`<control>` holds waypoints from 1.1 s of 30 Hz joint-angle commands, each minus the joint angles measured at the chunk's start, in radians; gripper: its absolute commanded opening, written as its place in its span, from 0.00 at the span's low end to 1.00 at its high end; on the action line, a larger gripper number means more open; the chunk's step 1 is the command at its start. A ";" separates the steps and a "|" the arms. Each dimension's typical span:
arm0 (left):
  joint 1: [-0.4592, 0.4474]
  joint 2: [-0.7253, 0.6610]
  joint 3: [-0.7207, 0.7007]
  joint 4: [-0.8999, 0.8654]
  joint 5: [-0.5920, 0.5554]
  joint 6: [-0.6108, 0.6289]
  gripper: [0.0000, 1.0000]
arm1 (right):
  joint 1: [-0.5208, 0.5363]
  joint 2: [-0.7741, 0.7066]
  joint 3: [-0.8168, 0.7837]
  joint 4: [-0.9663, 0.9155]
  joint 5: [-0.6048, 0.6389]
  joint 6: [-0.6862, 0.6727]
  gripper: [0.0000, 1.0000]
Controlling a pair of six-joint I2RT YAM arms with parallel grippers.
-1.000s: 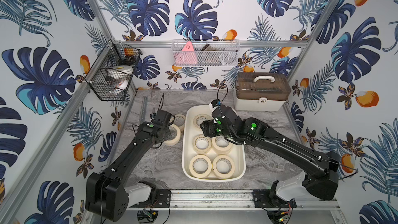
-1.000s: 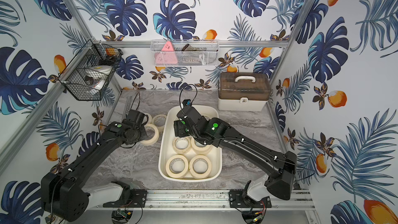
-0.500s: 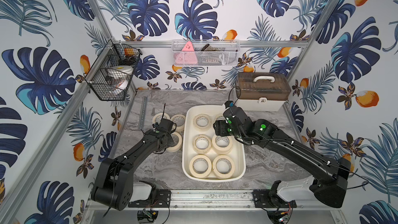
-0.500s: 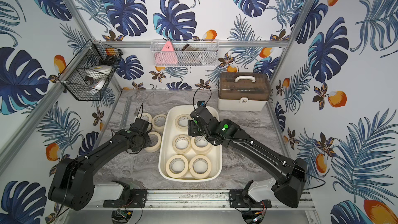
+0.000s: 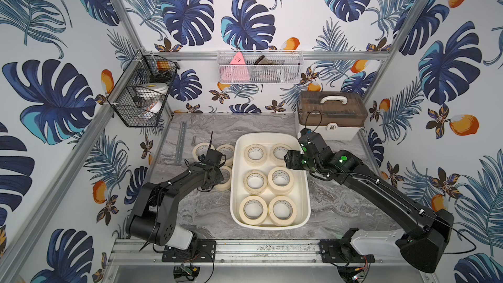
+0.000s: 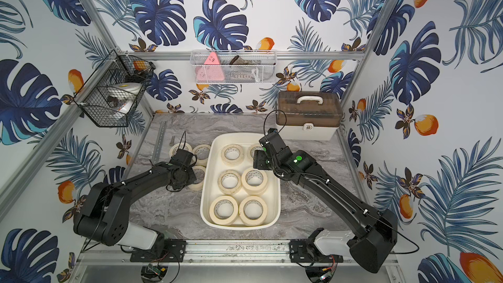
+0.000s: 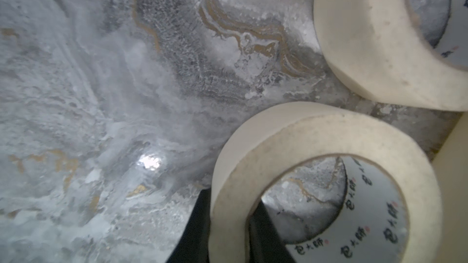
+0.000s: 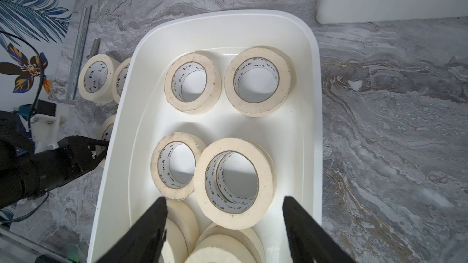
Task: Take out the art tape in the storage box
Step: Place the art tape at the center of the board.
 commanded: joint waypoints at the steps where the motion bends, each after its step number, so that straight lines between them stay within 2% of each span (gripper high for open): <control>1: 0.000 0.024 0.015 0.050 0.015 0.003 0.05 | -0.015 -0.009 -0.018 -0.024 -0.032 -0.002 0.74; 6: 0.000 0.059 0.039 0.046 0.004 0.012 0.15 | -0.044 0.001 -0.043 -0.031 -0.063 -0.001 0.74; 8: 0.000 0.063 0.047 0.040 0.007 0.016 0.23 | -0.051 0.009 -0.049 -0.033 -0.081 -0.003 0.74; 16: 0.000 0.024 0.066 -0.010 -0.010 0.024 0.43 | -0.063 0.021 -0.080 -0.029 -0.135 -0.014 0.74; 20: 0.002 -0.014 0.086 -0.067 -0.017 0.036 0.46 | -0.064 0.018 -0.081 -0.021 -0.158 -0.020 0.74; 24: 0.002 -0.072 0.120 -0.147 -0.030 0.053 0.60 | -0.064 0.010 -0.113 -0.021 -0.168 -0.031 0.74; 31: 0.002 -0.160 0.222 -0.289 -0.004 0.132 0.66 | -0.064 0.007 -0.136 -0.003 -0.190 -0.046 0.74; 33: 0.002 -0.193 0.251 -0.323 0.013 0.151 0.71 | -0.064 0.011 -0.141 0.005 -0.192 -0.053 0.74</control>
